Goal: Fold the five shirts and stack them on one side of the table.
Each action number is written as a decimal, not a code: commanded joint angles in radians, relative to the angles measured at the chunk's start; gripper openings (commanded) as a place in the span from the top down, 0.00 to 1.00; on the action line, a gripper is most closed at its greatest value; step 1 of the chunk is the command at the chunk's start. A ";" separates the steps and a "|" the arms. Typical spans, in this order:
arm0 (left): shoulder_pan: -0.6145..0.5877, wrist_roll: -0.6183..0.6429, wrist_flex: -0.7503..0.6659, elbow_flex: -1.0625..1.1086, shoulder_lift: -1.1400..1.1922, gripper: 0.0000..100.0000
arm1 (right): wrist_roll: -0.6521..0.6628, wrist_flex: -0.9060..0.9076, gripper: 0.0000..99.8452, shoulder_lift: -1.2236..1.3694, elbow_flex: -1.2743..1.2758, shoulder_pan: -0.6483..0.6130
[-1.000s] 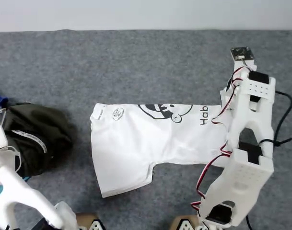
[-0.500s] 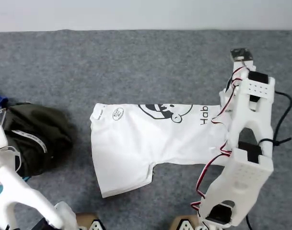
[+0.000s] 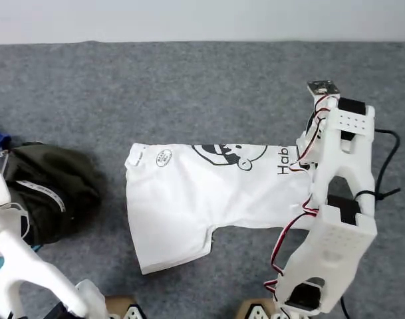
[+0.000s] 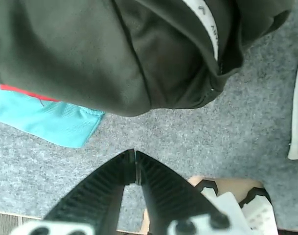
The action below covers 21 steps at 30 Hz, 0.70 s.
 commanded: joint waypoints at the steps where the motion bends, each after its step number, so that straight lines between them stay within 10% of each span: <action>1: 0.006 0.009 -0.014 -0.002 -0.020 0.99 | 0.005 -0.005 0.90 -0.012 -0.084 0.027; 21: 0.008 0.009 -0.014 -0.002 -0.020 0.99 | 0.009 -0.114 0.90 0.105 -0.086 0.059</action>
